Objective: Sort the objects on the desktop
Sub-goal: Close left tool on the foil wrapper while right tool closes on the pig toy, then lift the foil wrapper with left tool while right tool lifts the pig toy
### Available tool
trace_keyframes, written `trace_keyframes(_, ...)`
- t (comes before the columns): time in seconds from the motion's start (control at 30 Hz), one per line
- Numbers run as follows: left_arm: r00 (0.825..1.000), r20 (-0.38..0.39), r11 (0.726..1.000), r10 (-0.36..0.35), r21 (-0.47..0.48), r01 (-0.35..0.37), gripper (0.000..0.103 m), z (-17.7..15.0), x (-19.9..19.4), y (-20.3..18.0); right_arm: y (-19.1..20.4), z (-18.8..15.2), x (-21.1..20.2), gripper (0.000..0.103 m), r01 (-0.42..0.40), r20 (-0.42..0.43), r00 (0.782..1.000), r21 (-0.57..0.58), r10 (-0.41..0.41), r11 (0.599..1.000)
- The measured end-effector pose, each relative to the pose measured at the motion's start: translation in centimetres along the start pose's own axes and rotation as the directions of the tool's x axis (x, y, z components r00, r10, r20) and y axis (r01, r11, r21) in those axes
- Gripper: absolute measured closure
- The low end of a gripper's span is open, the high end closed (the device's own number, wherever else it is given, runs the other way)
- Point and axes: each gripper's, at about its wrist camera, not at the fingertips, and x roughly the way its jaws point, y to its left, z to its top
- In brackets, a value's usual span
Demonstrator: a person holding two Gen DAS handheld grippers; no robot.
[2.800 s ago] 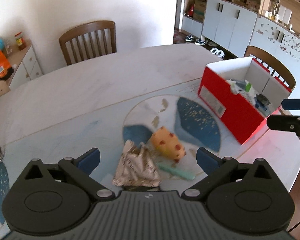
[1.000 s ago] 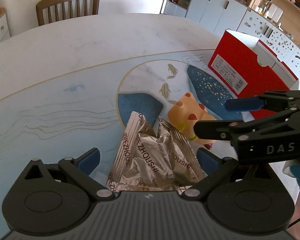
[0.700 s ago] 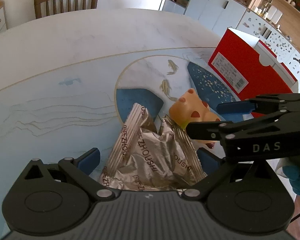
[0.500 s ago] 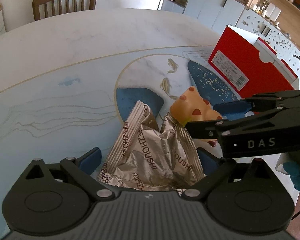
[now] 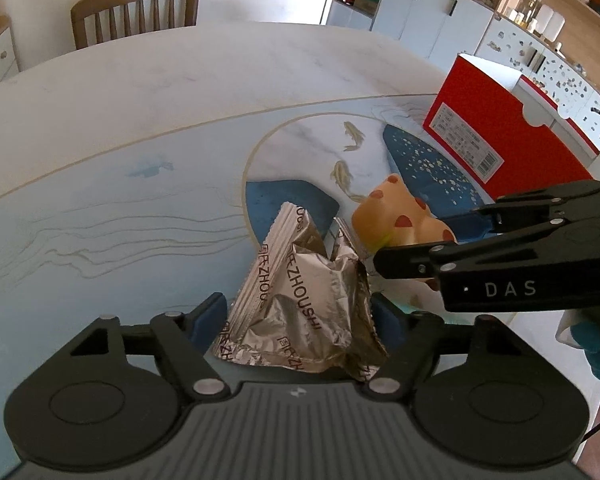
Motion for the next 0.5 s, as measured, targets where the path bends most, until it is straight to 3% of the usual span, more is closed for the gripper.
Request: trace_keyframes(0.5, 0.998, 0.044, 0.999, 0.034, 0.008, -0.034, 0.048, 0.1, -1.3, 0.2, -0.2, 0.2, -1.4, 0.059, 0.051, 0.031, 0.998, 0.018, -0.052, 0.999)
